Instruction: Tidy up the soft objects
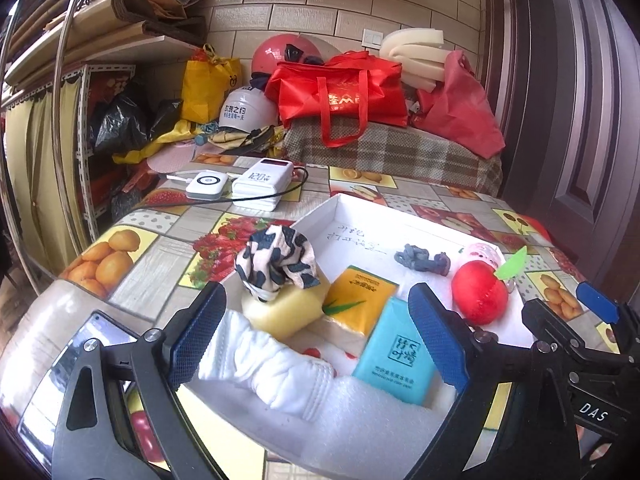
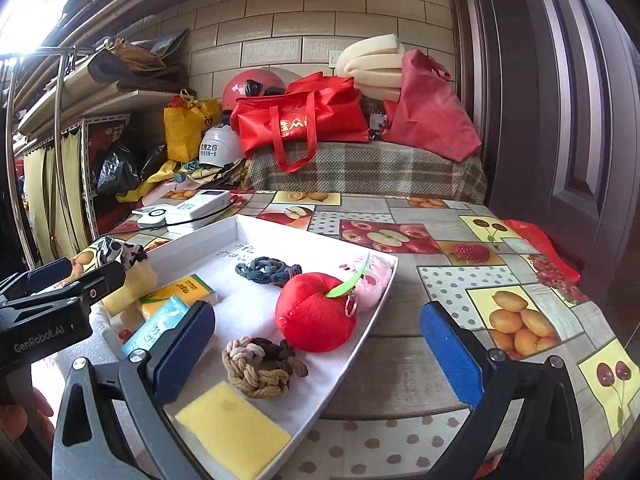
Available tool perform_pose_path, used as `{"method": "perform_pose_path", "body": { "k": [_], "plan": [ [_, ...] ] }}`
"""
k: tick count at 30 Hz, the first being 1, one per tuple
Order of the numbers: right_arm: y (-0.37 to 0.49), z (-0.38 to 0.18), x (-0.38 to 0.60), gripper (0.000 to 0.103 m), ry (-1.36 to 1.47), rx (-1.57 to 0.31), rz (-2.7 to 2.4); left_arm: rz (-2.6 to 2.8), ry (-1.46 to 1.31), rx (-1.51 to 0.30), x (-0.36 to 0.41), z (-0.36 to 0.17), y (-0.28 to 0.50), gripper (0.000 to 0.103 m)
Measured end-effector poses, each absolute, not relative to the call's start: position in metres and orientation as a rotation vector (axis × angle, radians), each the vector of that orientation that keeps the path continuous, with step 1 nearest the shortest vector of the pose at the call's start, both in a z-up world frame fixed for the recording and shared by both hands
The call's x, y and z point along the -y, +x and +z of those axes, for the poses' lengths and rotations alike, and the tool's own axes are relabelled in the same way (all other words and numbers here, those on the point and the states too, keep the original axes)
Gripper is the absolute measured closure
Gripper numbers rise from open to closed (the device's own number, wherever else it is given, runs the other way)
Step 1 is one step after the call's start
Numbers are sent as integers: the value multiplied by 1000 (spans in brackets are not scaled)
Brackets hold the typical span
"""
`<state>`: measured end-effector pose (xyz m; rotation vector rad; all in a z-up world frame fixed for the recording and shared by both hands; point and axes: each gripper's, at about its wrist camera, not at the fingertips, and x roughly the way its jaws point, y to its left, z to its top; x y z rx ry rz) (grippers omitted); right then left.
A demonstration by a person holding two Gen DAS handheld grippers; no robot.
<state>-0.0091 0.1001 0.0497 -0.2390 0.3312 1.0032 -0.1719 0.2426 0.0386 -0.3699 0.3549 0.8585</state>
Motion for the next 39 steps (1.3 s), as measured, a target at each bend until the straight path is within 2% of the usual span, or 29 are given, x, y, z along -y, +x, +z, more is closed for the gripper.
{"method": "perform_pose_path", "body": {
  "k": [5, 14, 23, 32, 39],
  "plan": [
    [-1, 49, -72, 0, -192, -364, 1005, 815, -405, -346, -215, 38, -179, 10],
    [1, 53, 7, 0, -131, -343, 994, 750, -214, -339, -169, 46, -164, 10],
    [1, 63, 81, 0, -41, -318, 935, 816, -117, -462, -129, 42, -143, 10],
    [6, 61, 94, 0, 16, -324, 933, 862, -138, -439, -106, 44, -150, 10],
    [7, 59, 101, 0, 51, -323, 924, 926, -129, -527, -100, 39, -141, 10]
  ]
}}
